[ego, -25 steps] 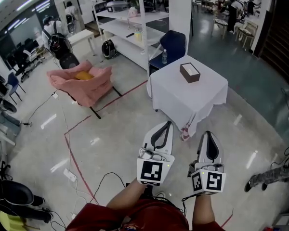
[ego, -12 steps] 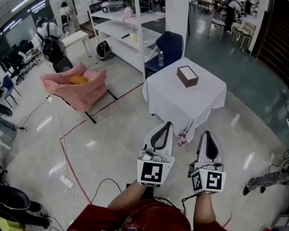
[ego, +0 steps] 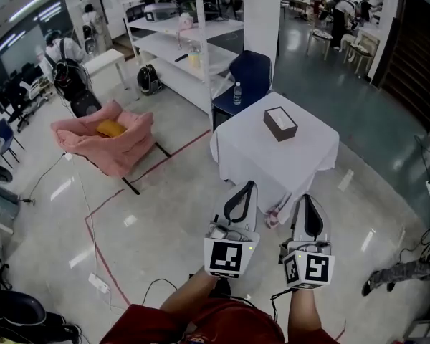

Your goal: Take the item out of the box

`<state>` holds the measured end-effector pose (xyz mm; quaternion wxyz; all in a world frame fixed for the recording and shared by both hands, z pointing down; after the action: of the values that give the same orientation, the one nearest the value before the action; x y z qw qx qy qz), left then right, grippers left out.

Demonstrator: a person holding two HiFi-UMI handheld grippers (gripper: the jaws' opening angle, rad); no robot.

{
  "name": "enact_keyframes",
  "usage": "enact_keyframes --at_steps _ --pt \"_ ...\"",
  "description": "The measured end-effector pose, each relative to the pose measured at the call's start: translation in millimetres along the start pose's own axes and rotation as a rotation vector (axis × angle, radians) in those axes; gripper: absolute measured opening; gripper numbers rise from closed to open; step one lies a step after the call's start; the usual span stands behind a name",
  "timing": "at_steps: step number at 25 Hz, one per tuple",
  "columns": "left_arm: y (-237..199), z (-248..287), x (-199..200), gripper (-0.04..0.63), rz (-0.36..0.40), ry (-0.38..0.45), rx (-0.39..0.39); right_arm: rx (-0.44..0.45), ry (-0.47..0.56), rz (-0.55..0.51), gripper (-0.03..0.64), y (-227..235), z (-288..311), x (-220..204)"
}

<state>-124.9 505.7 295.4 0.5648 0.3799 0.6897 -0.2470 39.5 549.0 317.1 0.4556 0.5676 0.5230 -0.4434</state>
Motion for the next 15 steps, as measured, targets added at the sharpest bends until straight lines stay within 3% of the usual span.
enact_keyframes --at_steps 15 --pt "-109 47 -5 0.003 0.005 0.04 -0.016 0.006 -0.029 -0.067 0.002 -55 106 -11"
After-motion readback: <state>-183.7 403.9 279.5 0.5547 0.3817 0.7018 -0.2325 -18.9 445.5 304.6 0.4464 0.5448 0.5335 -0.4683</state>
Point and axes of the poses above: the fingertips, and each gripper's own axes: z forward along the fingers, y to its right, x out of its top, the point moved 7 cm from there along -z, backward along the fingers, and after that the axes turned 5 degrees about -x, right-handed, at the moved point
